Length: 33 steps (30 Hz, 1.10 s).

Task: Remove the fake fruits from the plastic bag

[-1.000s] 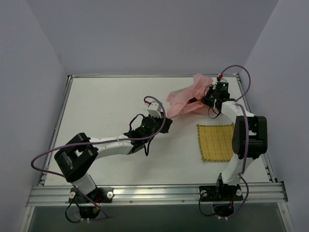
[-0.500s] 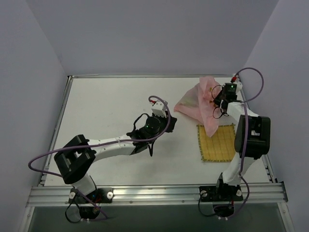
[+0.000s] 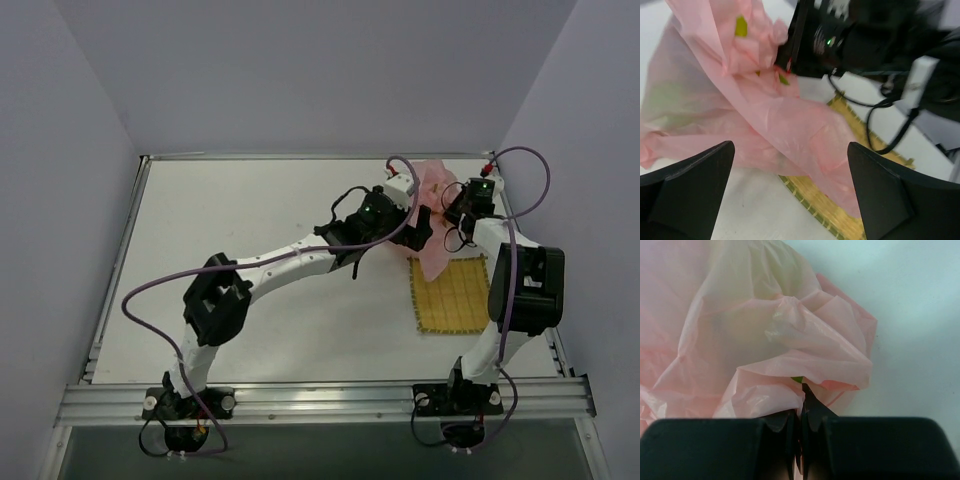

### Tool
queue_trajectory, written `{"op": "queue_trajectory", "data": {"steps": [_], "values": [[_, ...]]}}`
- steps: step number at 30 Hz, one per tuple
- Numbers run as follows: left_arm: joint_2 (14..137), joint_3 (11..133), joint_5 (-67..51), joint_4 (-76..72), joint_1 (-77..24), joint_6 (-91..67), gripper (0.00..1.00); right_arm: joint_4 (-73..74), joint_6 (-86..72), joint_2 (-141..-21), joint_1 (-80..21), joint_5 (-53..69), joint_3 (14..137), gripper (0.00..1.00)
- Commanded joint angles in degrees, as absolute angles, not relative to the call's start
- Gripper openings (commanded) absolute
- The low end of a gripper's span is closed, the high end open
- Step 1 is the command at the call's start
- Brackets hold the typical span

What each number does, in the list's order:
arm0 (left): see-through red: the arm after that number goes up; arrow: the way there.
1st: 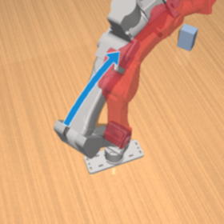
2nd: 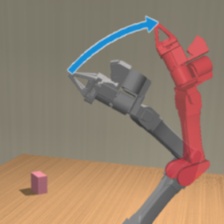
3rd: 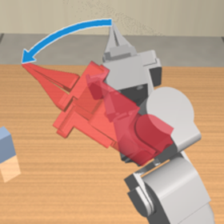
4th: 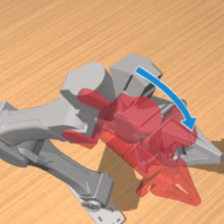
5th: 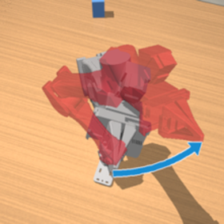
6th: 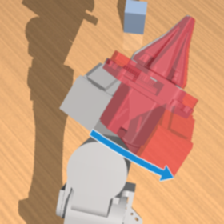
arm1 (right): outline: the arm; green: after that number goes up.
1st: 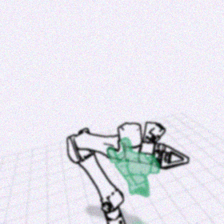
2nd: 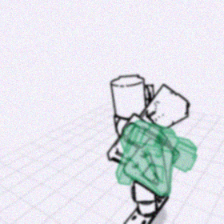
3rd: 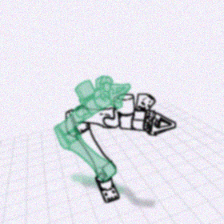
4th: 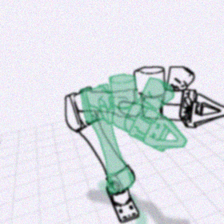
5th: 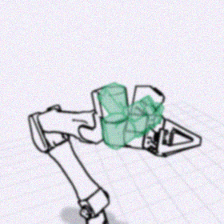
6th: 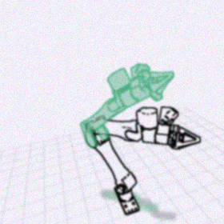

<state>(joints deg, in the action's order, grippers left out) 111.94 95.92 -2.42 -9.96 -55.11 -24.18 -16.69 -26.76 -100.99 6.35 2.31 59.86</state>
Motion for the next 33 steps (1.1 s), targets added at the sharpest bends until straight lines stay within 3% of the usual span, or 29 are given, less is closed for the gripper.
{"op": "queue_trajectory", "data": {"steps": [1, 10, 12, 13, 14, 16, 26, 33], "values": [[118.2, 103.2, -6.7, -1.6, -54.5, -24.1, 0.94, -18.5, -27.3, -97.6, 7.1, 5.1, 59.1, 0.00], [129.1, 112.8, -6.6, -3.8, -51.9, -27.8, 0.96, -18.5, -28.3, -93.8, 8.3, 7.8, 57.3, 0.00], [130.9, 112.9, -5.3, -6.0, -50.7, -28.9, 0.78, -18.5, -28.4, -92.6, 8.3, 6.8, 56.4, 0.00], [130.7, 111.3, -5.2, -11.9, -50.0, -30.0, 0.62, -18.5, -28.4, -92.4, 8.7, 6.2, 55.5, 0.00], [129.6, 107.3, -5.4, -15.3, -48.4, -33.2, 0.28, -18.5, -28.5, -92.4, 9.0, 5.5, 55.0, 0.00], [127.6, 102.6, -5.5, -23.2, -46.8, -35.8, 0.04, -18.5, -29.3, -92.7, 10.4, 4.7, 53.9, 0.00], [111.2, 74.8, -4.2, -40.7, -42.3, -41.0, 0.02, -19.0, -29.7, -97.1, 12.2, 3.3, 55.8, 0.01], [108.9, 60.6, -6.1, -51.7, -43.7, -49.8, 0.02, -18.0, -30.3, -102.5, 11.2, 5.4, 60.6, 0.08]]}}
